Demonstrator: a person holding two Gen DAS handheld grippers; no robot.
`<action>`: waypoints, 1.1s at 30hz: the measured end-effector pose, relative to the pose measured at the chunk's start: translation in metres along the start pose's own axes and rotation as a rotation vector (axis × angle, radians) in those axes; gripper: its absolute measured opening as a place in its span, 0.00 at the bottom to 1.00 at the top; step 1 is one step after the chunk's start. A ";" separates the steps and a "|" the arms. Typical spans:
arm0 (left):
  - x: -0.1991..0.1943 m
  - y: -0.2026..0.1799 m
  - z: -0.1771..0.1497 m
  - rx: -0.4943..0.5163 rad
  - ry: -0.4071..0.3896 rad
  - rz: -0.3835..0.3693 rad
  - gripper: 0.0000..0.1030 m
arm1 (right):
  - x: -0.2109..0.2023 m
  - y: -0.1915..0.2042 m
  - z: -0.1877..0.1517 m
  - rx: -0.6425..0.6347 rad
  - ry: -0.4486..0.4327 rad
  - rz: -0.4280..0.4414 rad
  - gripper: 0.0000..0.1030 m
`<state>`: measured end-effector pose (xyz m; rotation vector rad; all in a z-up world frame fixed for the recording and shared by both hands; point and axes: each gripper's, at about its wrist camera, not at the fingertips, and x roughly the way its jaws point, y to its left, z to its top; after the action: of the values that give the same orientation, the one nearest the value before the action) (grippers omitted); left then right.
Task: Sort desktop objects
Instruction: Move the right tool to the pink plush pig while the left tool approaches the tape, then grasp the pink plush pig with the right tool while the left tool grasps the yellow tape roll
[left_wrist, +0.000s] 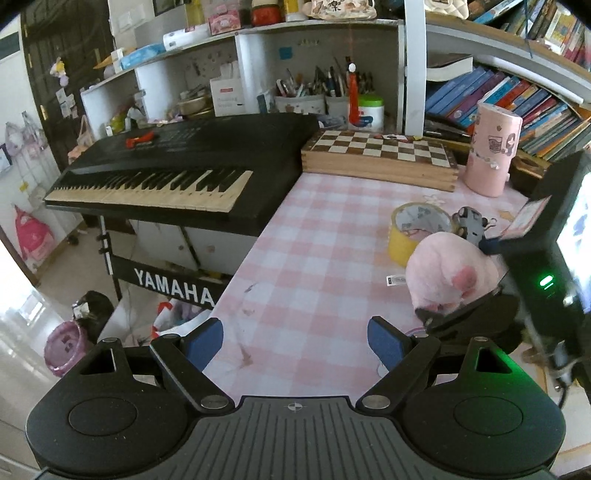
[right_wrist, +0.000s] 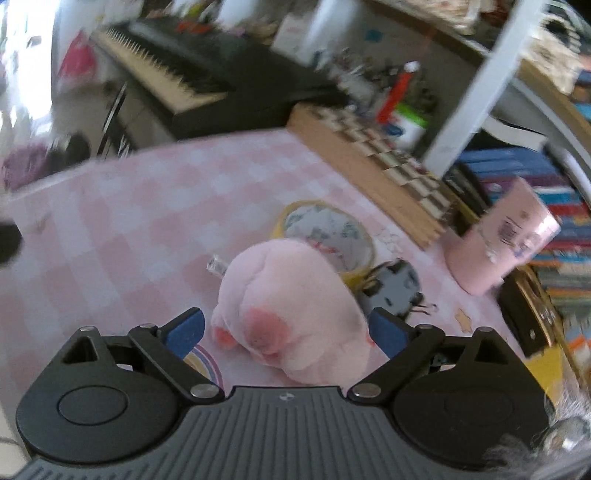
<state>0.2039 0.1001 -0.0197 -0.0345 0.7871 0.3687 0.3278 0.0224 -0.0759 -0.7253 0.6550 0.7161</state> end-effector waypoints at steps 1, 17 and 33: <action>0.001 -0.001 0.001 0.001 0.000 0.001 0.85 | 0.004 0.001 -0.001 -0.010 0.002 -0.009 0.92; 0.062 -0.049 0.038 0.013 -0.016 -0.168 0.85 | -0.082 -0.078 -0.032 0.450 -0.190 -0.165 0.51; 0.165 -0.124 0.069 0.152 0.013 -0.255 0.85 | -0.100 -0.113 -0.050 0.611 -0.190 -0.189 0.52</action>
<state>0.3990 0.0473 -0.0992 0.0054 0.8106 0.0667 0.3421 -0.1114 0.0091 -0.1488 0.5787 0.3701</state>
